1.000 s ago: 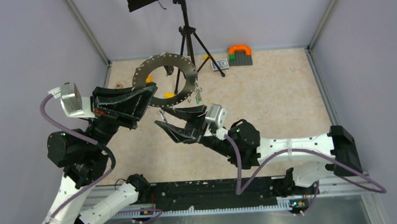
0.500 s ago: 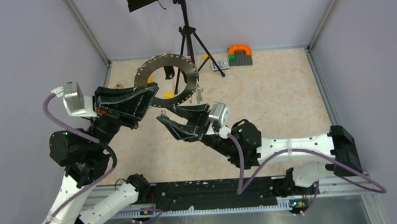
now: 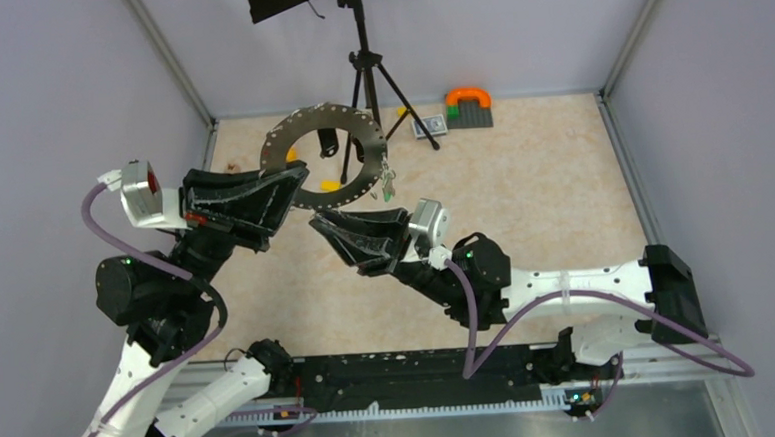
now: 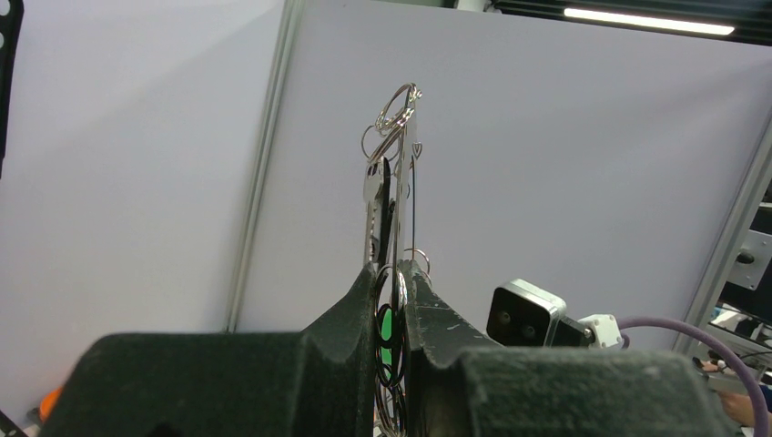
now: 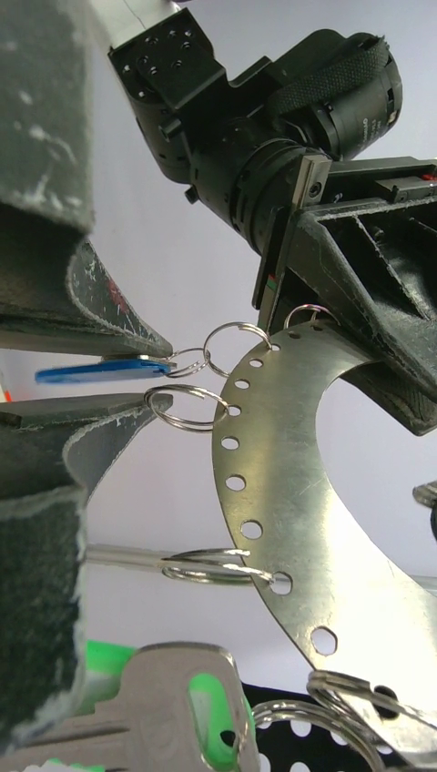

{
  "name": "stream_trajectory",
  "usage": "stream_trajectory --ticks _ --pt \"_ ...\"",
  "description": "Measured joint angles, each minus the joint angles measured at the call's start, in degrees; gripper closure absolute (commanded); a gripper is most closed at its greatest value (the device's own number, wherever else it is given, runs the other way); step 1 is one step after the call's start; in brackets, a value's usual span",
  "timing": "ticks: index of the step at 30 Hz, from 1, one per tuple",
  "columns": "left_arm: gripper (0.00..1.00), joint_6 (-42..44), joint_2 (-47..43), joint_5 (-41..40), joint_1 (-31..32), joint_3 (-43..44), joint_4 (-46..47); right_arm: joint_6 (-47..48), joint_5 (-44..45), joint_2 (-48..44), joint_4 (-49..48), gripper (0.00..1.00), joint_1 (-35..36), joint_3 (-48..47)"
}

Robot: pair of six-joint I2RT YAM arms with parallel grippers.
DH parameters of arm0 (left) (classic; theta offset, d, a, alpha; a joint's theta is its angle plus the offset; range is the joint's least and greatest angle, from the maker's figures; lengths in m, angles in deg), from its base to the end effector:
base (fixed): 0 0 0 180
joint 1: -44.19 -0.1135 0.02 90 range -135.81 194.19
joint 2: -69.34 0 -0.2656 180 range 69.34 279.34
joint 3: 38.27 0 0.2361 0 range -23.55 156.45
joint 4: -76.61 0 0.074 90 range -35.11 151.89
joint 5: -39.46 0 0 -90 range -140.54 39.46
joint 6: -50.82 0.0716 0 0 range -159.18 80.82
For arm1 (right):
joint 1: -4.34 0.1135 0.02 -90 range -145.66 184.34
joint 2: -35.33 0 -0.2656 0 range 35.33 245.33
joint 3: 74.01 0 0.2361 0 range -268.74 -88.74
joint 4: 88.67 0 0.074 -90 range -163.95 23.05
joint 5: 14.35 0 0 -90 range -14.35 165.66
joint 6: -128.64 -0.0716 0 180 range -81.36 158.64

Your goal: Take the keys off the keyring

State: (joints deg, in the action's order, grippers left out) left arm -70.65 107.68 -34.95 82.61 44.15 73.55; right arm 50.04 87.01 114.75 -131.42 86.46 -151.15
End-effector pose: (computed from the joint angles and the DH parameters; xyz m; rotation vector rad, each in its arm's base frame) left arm 0.0579 -0.0705 0.5363 0.3290 0.8941 -1.2497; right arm 0.0574 0.3119 0.4588 -0.5269 0.7640 1.0645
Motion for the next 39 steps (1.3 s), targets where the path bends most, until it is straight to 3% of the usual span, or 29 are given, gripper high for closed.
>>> stream_trajectory --ticks 8,17,23,29,35,39 --pt "0.98 0.0 0.0 -0.1 0.0 -0.1 0.4 -0.1 0.2 0.0 0.1 1.0 0.0 0.0" --pt "0.97 -0.1 -1.8 -3.8 0.0 -4.0 0.7 -4.0 0.2 -2.7 8.9 1.0 0.0 -0.7" --pt "0.89 -1.7 -2.0 -8.3 0.0 -8.9 2.7 -8.0 1.7 -7.1 18.8 1.0 0.0 -3.5" --pt "0.73 -4.8 -2.7 -13.5 0.2 -15.2 6.5 -13.1 5.2 -8.8 33.0 1.0 0.0 -6.9" --pt "0.47 -7.8 -2.7 -17.6 0.2 -19.5 7.9 -17.6 10.4 -10.5 47.5 1.0 0.2 -9.4" --pt "0.37 -9.6 -2.8 -18.4 0.2 -20.5 8.2 -19.7 13.9 -12.5 58.3 1.0 0.3 -11.2"
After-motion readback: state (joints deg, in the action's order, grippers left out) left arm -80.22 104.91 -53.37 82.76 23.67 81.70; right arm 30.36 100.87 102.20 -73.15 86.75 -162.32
